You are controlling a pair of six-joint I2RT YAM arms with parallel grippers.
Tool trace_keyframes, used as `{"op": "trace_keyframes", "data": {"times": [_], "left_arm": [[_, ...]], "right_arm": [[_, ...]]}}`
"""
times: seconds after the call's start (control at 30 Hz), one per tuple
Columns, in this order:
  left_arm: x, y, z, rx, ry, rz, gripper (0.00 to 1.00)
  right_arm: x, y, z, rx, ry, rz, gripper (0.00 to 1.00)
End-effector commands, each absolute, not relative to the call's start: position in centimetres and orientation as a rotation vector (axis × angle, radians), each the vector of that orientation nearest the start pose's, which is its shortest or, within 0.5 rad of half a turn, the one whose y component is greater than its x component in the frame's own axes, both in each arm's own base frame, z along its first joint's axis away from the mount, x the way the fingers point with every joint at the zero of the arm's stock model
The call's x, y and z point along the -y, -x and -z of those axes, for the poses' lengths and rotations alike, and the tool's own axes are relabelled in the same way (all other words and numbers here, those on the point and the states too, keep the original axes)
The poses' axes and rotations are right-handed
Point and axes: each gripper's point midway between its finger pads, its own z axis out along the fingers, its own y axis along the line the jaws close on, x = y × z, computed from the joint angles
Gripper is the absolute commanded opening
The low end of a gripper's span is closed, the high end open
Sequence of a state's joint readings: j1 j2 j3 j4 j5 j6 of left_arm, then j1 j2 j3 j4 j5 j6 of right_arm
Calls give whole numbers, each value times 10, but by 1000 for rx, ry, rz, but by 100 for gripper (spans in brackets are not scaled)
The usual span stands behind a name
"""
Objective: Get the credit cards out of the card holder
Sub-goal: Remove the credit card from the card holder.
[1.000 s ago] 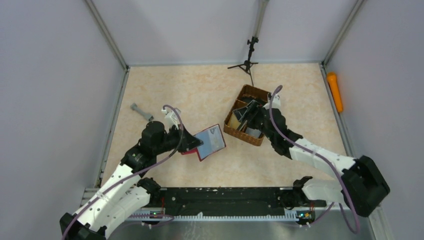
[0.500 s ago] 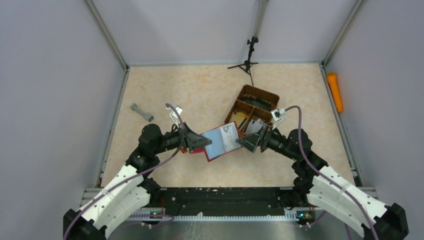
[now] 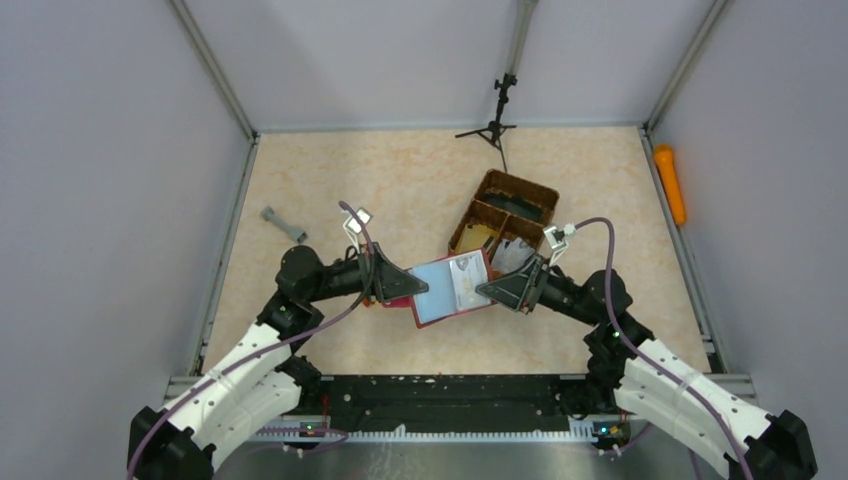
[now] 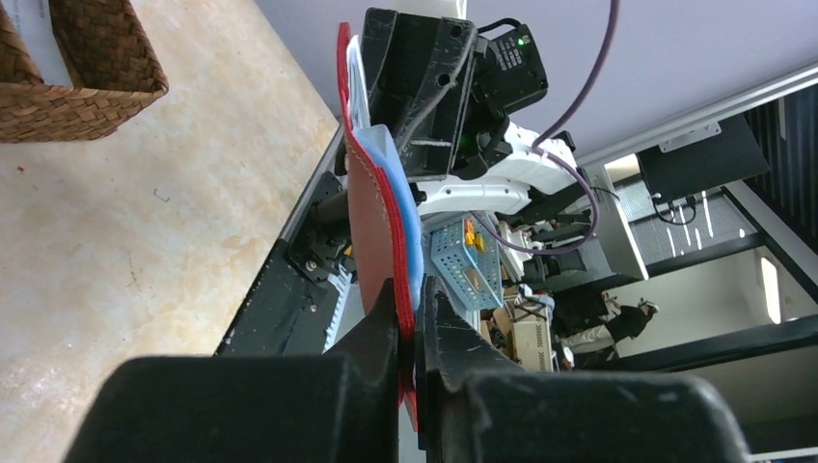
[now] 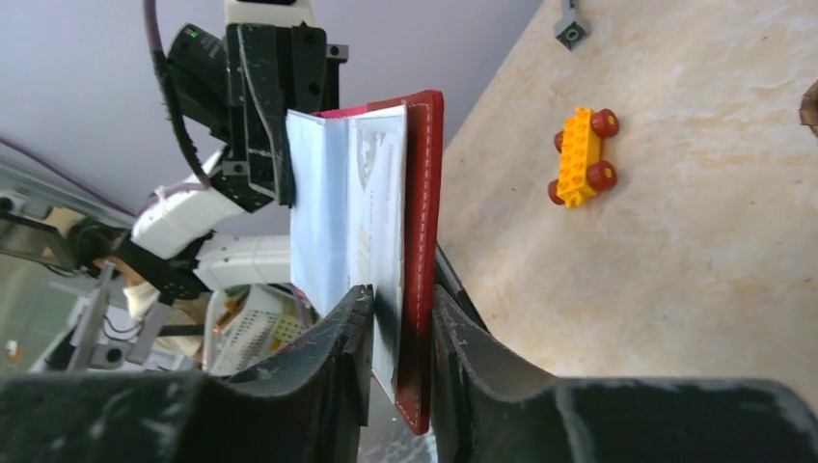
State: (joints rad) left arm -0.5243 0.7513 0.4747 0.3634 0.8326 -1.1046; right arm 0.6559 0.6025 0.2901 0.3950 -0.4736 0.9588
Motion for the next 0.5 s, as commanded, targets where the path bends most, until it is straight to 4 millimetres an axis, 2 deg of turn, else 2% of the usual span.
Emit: {"op": "trace_keyframes", "data": {"times": [0.0,0.07,0.2,0.3,0.4,0.47], "left_arm": [[256,-128,-300,-1737,-388,1851,1],[256,-132,-293,-1774,-378,1802,4],[247,-158,-266,-1910,-294,1548,17],[231,-176,-237,-2077,-193,1307,26],[214,-187,-218,-2181,-128,1123,52],[206,-191,-214,-2219,-97,1043,63]], "right_arm": [[-251,-143,-260,-1630,156,-1686,17],[-250,-145,-258,-1652,130,-1683,2],[-246,-155,-242,-1739,57,-1601,0],[-240,-162,-233,-1781,12,-1527,0],[-235,-169,-229,-1795,-10,-1461,0],[-232,-174,-227,-1812,-19,-1407,0]]}}
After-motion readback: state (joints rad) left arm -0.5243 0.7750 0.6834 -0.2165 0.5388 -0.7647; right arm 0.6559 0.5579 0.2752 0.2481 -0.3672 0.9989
